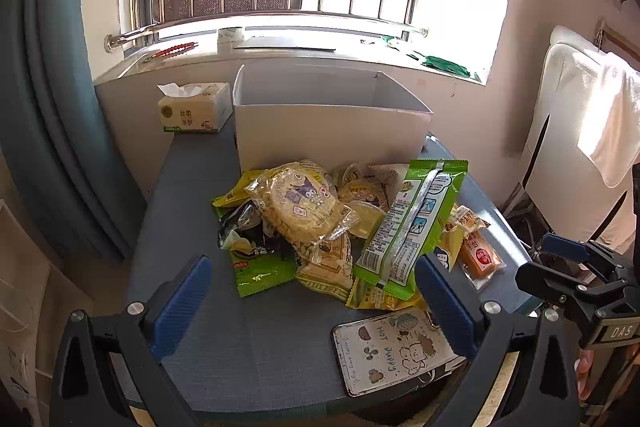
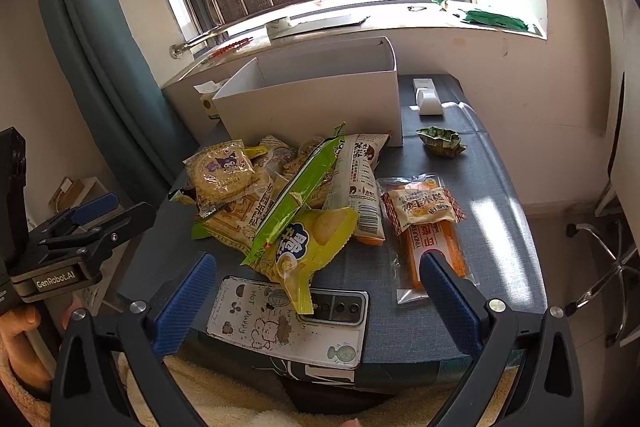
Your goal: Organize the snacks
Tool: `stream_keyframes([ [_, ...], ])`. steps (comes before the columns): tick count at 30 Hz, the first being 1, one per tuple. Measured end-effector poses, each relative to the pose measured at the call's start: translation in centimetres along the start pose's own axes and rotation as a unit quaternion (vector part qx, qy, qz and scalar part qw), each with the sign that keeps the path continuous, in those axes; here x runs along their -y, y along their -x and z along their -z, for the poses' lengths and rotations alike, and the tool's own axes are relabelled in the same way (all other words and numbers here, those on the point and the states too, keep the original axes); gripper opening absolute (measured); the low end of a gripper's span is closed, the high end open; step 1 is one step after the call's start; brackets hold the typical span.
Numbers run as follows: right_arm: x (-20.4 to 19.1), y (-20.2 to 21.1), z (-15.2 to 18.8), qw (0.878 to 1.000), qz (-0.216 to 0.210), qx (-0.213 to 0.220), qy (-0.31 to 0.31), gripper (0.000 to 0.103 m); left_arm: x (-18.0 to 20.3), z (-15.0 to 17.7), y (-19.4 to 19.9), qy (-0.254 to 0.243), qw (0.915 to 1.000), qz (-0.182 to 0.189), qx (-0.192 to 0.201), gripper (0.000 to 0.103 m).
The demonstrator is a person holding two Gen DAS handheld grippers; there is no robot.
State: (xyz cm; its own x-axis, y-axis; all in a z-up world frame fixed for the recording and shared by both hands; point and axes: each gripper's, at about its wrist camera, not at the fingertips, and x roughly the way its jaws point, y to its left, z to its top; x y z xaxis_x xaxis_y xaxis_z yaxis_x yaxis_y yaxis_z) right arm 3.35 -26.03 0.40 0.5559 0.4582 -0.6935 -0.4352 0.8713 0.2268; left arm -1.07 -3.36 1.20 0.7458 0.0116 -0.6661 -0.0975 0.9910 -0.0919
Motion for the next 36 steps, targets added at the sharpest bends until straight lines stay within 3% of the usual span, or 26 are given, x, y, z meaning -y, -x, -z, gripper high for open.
stream_keyframes([
  [6, 0.4, 0.0, 0.2, 1.0, 0.005, 0.004, -0.014, 0.103, -0.1, 0.2, -0.1, 0.0, 1.0, 0.0, -0.003, 0.103],
  [13, 0.5, 0.1, 0.4, 0.999, -0.021, 0.013, -0.026, 0.103, -0.1, 0.0, 0.0, -0.002, 1.0, -0.004, -0.002, 0.103],
  [19, 0.5, -0.3, -0.1, 1.0, -0.008, 0.018, -0.02, 0.103, -0.3, 0.0, -0.2, -0.001, 1.0, -0.005, -0.003, 0.103],
  [30, 0.6, -3.9, -2.6, 0.999, -0.021, 0.006, -0.035, 0.103, -0.9, 0.1, -0.6, 0.006, 1.0, -0.001, -0.005, 0.103],
  [36, 1.1, -7.9, -4.1, 0.998, -0.03, -0.024, -0.055, 0.103, -1.2, 0.1, -1.0, 0.011, 0.9999, -0.002, -0.01, 0.103],
])
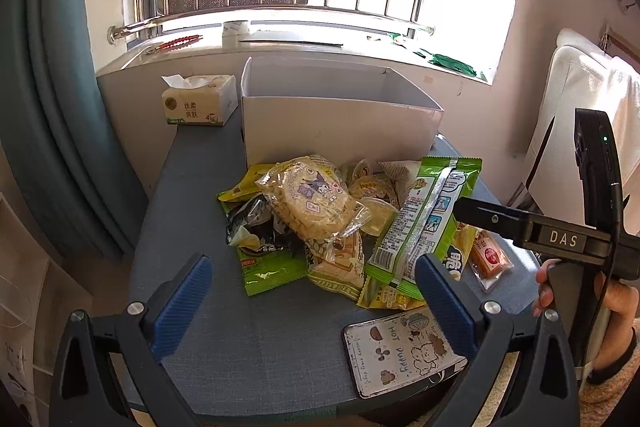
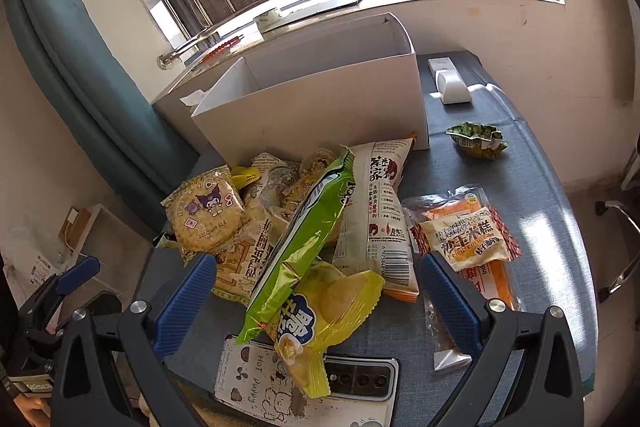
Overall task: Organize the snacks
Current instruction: 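Grasp the green seaweed pack with the right tool while the left grasps the Kuromi cracker pack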
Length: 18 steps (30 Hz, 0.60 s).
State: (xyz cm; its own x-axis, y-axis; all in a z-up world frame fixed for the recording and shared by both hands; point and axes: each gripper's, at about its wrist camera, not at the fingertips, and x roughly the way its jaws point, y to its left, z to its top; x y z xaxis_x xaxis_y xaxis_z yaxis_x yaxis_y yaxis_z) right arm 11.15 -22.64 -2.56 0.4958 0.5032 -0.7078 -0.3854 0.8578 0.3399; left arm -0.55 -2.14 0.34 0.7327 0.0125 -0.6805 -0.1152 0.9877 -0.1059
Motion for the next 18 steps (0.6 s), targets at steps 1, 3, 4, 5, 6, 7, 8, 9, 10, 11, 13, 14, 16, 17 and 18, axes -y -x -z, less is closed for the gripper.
stream_keyframes([
  [1, 0.1, -0.6, -0.3, 1.0, 0.003, -0.003, -0.003, 0.103, 0.0, 0.0, 0.0, 0.0, 1.0, -0.002, -0.001, 0.103],
  [3, 0.2, -1.8, -0.8, 1.0, 0.0, -0.01, -0.005, 0.1, -0.2, 0.1, -0.1, 0.0, 1.0, -0.003, -0.001, 0.103],
  [4, 0.2, -2.1, -1.1, 1.0, 0.001, -0.007, -0.003, 0.09, -0.4, 0.1, -0.2, 0.002, 1.0, -0.004, -0.002, 0.103],
  [5, 0.1, -2.5, -1.4, 1.0, 0.01, -0.002, 0.0, 0.075, -0.5, 0.2, -0.3, 0.004, 1.0, -0.004, -0.003, 0.103],
  [6, 0.0, -3.0, -1.6, 1.0, 0.026, -0.006, 0.002, 0.064, -0.6, 0.2, -0.3, 0.005, 1.0, -0.005, -0.005, 0.103],
  [7, 0.1, -3.3, -1.8, 1.0, 0.029, -0.012, -0.003, 0.032, -0.8, 0.1, -0.5, 0.007, 0.9999, -0.006, -0.007, 0.103],
  [8, 0.2, -3.5, -1.9, 1.0, 0.01, -0.014, -0.013, 0.027, -0.9, 0.1, -0.6, 0.008, 0.9999, -0.007, -0.007, 0.103],
  [9, 0.4, -3.5, -2.0, 1.0, -0.011, -0.011, -0.023, 0.025, -1.0, 0.1, -0.6, 0.008, 0.9999, -0.006, -0.006, 0.103],
  [10, 0.5, -3.3, -2.0, 0.999, -0.016, -0.005, -0.029, 0.023, -1.0, 0.1, -0.7, 0.005, 1.0, -0.005, -0.006, 0.103],
  [11, 0.5, -2.9, -2.1, 0.999, -0.011, 0.005, -0.034, 0.022, -1.1, 0.1, -0.9, 0.001, 0.9999, -0.007, -0.008, 0.103],
  [13, 0.6, -1.9, -2.3, 0.999, -0.013, 0.027, -0.04, 0.019, -1.1, 0.0, -1.3, -0.012, 0.9998, -0.015, -0.009, 0.103],
  [14, 0.7, -1.3, -2.6, 0.998, -0.022, 0.034, -0.041, 0.018, -1.2, -0.1, -1.5, -0.019, 0.9996, -0.018, -0.01, 0.103],
  [16, 0.5, -0.1, -3.2, 0.998, -0.034, 0.042, -0.036, 0.016, -1.1, -0.5, -2.1, -0.037, 0.9991, -0.017, -0.01, 0.103],
  [17, 0.4, 0.7, -3.4, 0.998, -0.034, 0.049, -0.034, 0.015, -1.0, -0.7, -2.5, -0.05, 0.9986, -0.016, -0.012, 0.103],
  [18, 0.3, 1.4, -3.6, 0.997, -0.032, 0.057, -0.032, 0.014, -0.9, -1.0, -2.8, -0.066, 0.9976, -0.018, -0.014, 0.103],
])
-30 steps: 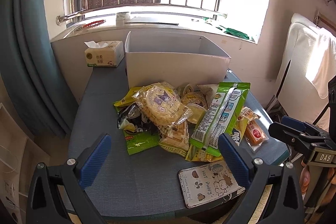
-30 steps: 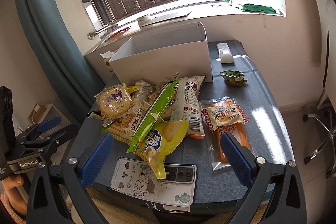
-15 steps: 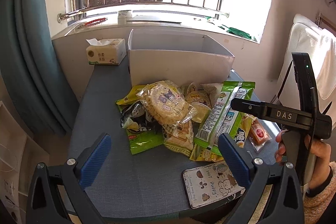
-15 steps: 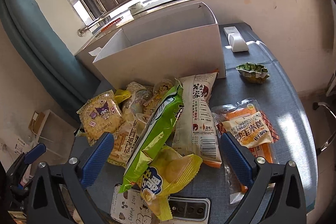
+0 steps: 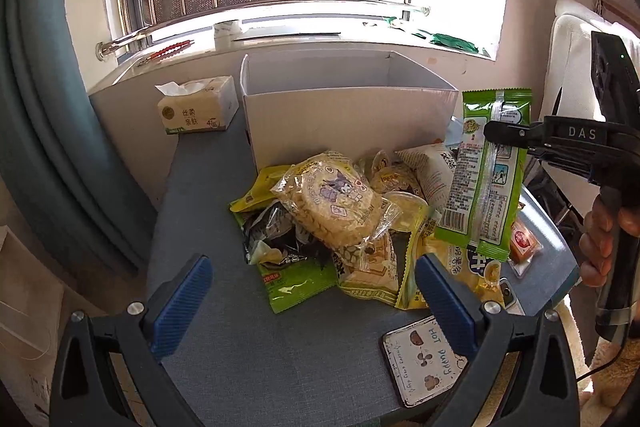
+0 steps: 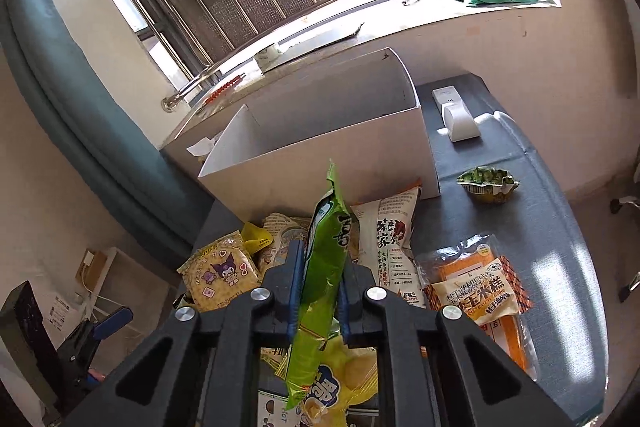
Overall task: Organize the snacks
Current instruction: 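Grasp the green seaweed pack with the right tool while the left grasps the Kuromi cracker pack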
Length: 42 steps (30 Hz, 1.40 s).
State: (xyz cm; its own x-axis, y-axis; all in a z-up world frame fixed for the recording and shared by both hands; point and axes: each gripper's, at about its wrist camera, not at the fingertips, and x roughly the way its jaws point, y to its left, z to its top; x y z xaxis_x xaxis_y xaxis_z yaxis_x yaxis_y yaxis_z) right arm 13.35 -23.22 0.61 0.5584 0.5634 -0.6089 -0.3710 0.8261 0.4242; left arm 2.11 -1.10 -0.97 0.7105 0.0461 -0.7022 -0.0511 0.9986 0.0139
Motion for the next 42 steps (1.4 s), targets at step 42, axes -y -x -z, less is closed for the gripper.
stream_keyframes([
  [42, -3.3, 0.9, -13.2, 0.994, -0.005, 0.069, 0.087, 0.013, -4.6, -20.0, -6.0, 0.084, 0.9905, 0.075, 0.079, 0.076],
])
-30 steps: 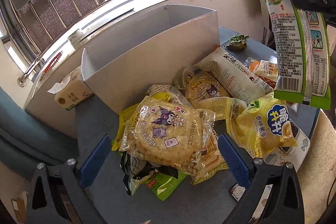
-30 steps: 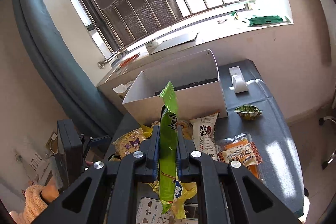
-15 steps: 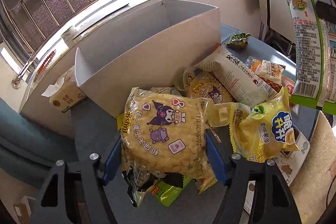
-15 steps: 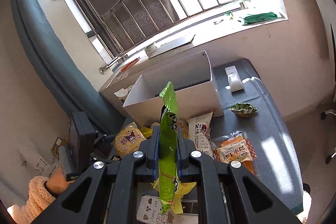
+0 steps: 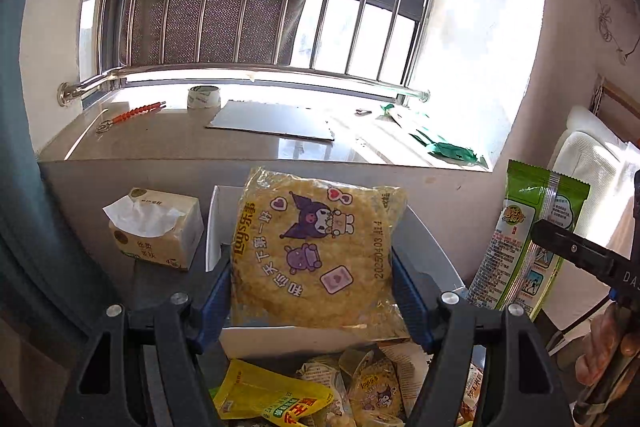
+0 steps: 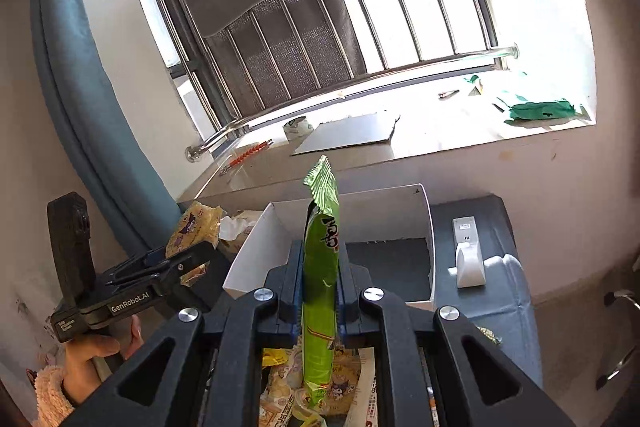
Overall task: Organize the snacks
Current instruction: 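Grasp the green seaweed pack with the right tool while the left grasps the Kuromi cracker pack, then drop both packs into the white box and open both tools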
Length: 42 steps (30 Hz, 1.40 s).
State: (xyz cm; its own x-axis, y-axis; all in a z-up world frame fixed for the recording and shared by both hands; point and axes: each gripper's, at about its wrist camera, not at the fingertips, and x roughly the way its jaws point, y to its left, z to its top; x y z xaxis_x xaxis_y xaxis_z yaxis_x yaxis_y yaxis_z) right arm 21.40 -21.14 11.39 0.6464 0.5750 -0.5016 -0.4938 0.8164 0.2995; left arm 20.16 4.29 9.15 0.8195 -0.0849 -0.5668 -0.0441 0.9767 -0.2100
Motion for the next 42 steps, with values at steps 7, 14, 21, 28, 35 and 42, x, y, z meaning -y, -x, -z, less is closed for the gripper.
stream_keyframes([
  [7, 0.8, -9.8, -5.3, 0.992, 0.078, -0.097, 0.02, 0.013, -1.8, -1.4, -9.4, -0.003, 0.9962, -0.033, -0.08, 0.079],
  [14, 3.0, -14.2, -3.6, 0.988, 0.07, -0.135, -0.024, 0.103, -4.1, 1.2, -11.4, 0.022, 0.993, -0.047, -0.106, 0.103],
  [21, 1.4, -11.3, -2.5, 0.995, 0.068, -0.07, 0.031, 0.103, -4.3, 1.6, -6.8, 0.007, 0.9978, -0.027, -0.06, 0.103],
  [28, -0.3, -5.0, 0.6, 0.996, 0.037, -0.034, 0.067, 0.103, -2.1, 4.0, 1.2, -0.02, 0.9994, -0.021, -0.018, 0.103],
  [35, -0.8, 1.1, 7.0, 0.996, 0.008, -0.033, 0.086, 0.103, 0.4, 9.3, 8.0, -0.035, 0.9991, 0.024, 0.009, 0.103],
  [42, 2.1, 4.9, 15.9, 0.999, -0.003, -0.048, -0.019, 0.103, 1.2, 16.7, 10.8, -0.013, 0.9998, 0.017, -0.003, 0.103],
])
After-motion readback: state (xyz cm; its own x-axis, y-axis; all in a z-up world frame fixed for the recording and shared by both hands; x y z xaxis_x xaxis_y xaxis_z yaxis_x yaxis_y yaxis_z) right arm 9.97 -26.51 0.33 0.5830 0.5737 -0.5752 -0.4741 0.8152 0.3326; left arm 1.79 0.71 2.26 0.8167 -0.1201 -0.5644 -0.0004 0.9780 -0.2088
